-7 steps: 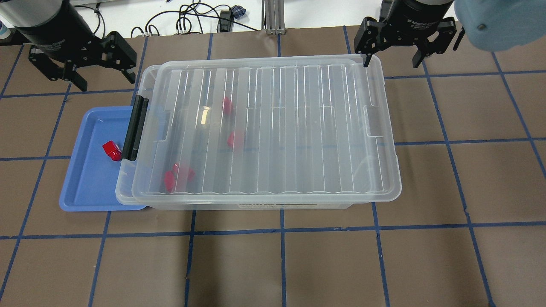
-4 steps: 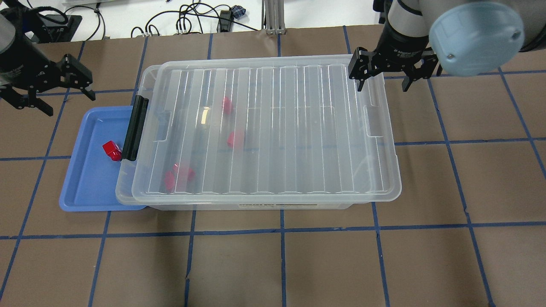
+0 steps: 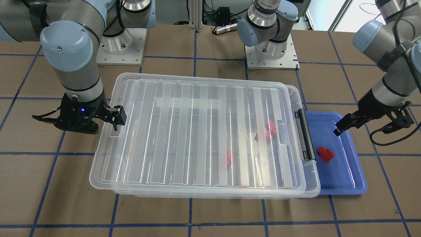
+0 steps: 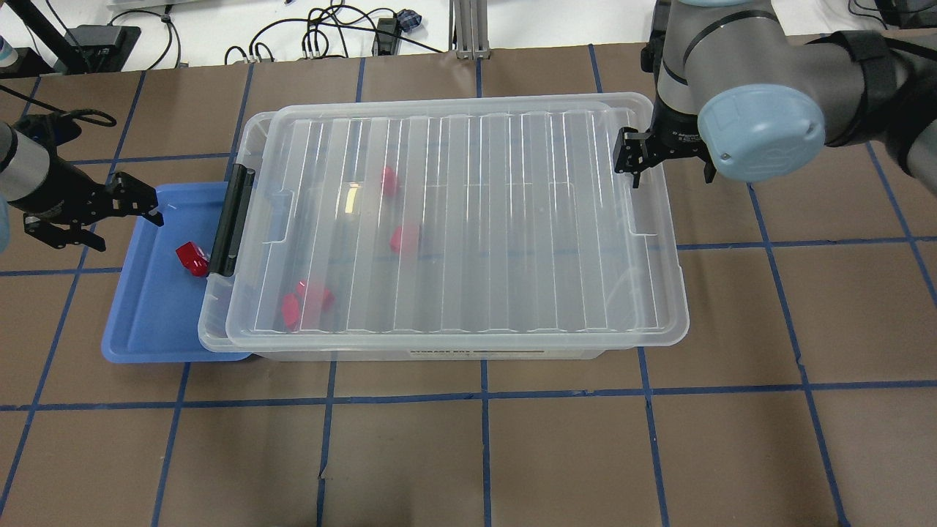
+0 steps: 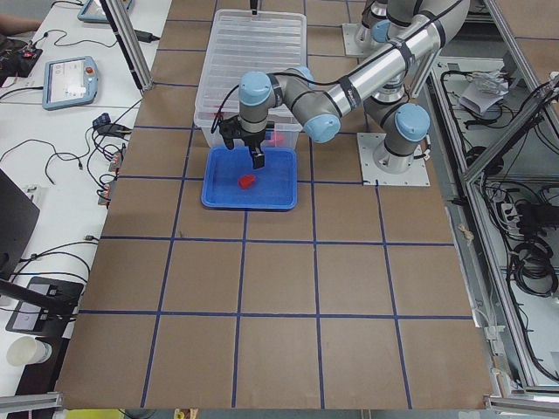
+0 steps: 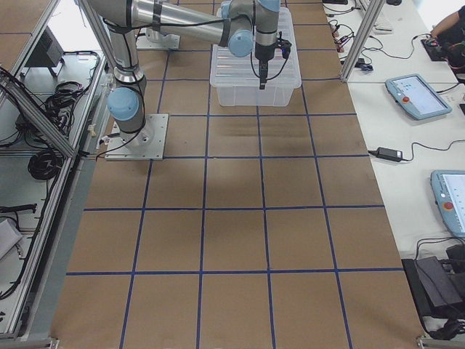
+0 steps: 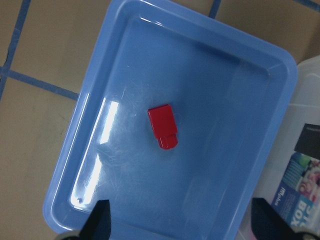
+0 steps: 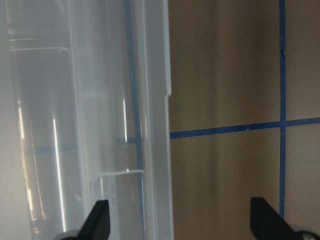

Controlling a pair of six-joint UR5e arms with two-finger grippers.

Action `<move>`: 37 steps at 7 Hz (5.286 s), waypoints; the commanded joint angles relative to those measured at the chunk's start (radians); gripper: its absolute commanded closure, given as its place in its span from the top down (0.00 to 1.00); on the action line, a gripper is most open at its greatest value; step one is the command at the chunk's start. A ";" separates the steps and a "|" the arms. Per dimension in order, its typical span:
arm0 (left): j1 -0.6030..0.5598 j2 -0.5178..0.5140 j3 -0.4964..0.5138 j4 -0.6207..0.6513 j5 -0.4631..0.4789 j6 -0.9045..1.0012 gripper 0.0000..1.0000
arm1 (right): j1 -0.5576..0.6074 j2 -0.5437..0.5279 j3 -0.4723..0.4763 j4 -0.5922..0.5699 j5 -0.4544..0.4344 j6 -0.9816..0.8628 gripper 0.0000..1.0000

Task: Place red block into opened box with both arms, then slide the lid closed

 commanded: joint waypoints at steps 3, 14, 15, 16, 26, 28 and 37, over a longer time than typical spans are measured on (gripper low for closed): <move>0.005 -0.105 -0.054 0.129 -0.005 0.001 1.00 | -0.033 0.015 0.026 -0.011 -0.024 -0.027 1.00; -0.017 -0.251 -0.051 0.250 0.000 -0.087 0.91 | -0.240 0.014 0.018 -0.007 -0.052 -0.089 1.00; -0.017 -0.256 -0.056 0.249 -0.008 -0.091 0.81 | -0.265 0.012 0.018 -0.008 -0.052 -0.131 1.00; -0.017 -0.262 -0.053 0.252 -0.006 -0.094 0.49 | -0.280 0.011 0.018 -0.008 -0.052 -0.162 1.00; -0.381 -0.082 0.501 -0.589 0.007 -0.140 0.17 | -0.302 -0.028 -0.064 0.071 -0.032 -0.161 1.00; -0.463 -0.114 0.404 -0.418 0.027 -0.143 0.16 | -0.197 -0.061 -0.167 0.105 0.161 -0.146 1.00; -0.480 -0.140 0.011 0.078 0.043 -0.145 0.16 | -0.060 -0.098 -0.249 0.280 0.198 0.003 1.00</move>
